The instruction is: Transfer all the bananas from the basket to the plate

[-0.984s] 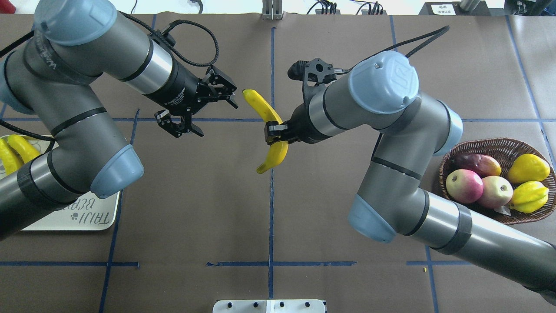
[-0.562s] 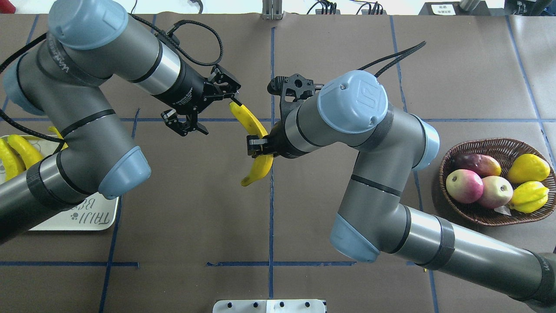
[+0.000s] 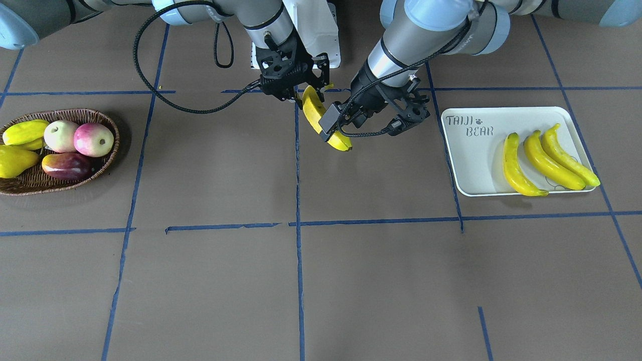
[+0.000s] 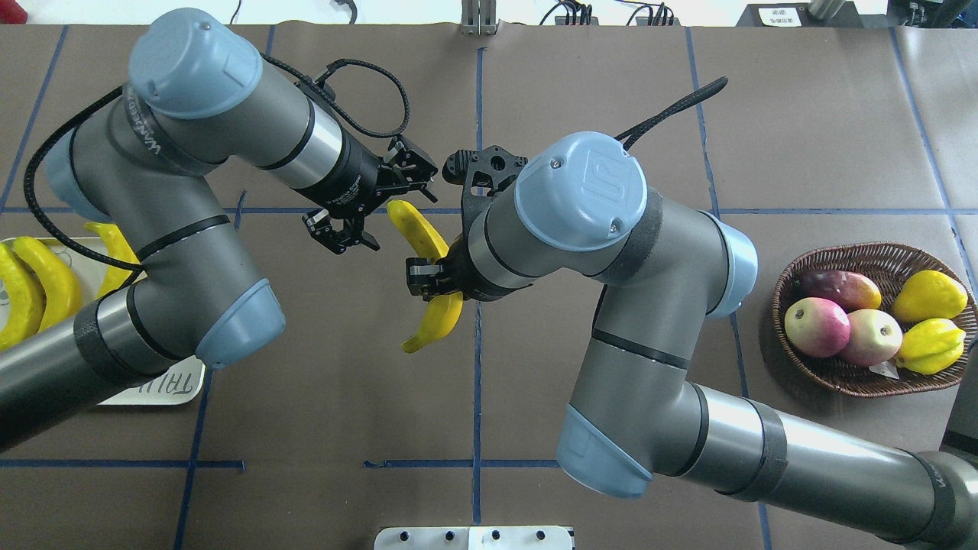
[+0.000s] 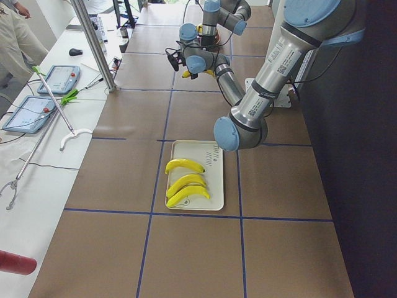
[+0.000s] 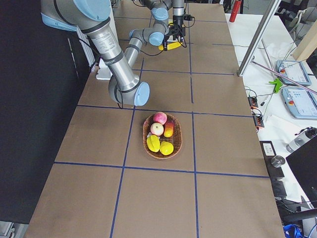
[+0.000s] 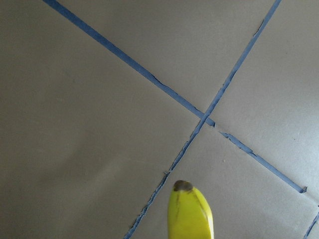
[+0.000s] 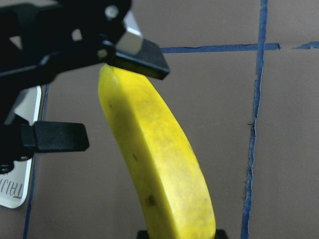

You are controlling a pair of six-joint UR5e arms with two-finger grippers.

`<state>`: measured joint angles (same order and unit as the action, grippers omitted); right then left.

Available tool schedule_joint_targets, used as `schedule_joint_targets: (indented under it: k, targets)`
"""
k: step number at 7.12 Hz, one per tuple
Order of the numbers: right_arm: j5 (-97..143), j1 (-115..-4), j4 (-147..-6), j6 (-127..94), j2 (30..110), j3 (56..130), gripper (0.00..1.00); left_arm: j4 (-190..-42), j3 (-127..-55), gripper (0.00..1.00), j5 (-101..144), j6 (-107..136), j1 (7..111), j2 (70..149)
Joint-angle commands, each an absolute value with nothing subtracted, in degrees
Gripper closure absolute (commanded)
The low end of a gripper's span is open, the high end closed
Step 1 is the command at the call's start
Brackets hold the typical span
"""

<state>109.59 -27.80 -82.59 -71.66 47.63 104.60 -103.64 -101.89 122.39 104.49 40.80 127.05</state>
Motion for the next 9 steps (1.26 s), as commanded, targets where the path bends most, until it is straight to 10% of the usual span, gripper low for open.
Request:
schedule_joint_targets:
  k: [1, 3, 5, 6, 7, 8, 9]
  targets:
    - [109.5, -27.6, -82.5, -71.7, 47.5, 104.7, 1.0, -103.8, -101.3, 0.11, 121.6, 104.7, 39.6, 127.4]
    - [109.5, -27.6, -82.5, -71.7, 47.5, 104.8, 1.0, -104.1, -100.9, 0.48, 121.4, 105.9, 38.9, 127.3]
    - [109.5, -27.6, -82.5, -71.7, 47.5, 104.9, 1.0, -105.0, -100.5, 0.6, 121.2, 105.9, 38.7, 127.2]
    - [109.5, -27.6, -82.5, -71.6, 47.5, 104.9, 0.99, -105.0, -100.5, 0.88, 121.2, 106.0, 38.8, 127.2]
    - [109.8, -27.6, -82.5, -71.5, 47.5, 104.8, 0.8, -105.0, -100.5, 1.0, 121.2, 105.8, 38.8, 127.2]
    - [109.3, -27.1, -82.5, -71.5, 47.5, 105.0, 0.02, -105.0, -100.5, 1.0, 121.2, 105.7, 38.8, 127.1]
    - [109.8, -27.1, -82.4, -71.0, 47.5, 104.9, 0.01, -105.0, -100.5, 1.0, 121.2, 105.7, 38.8, 127.1]
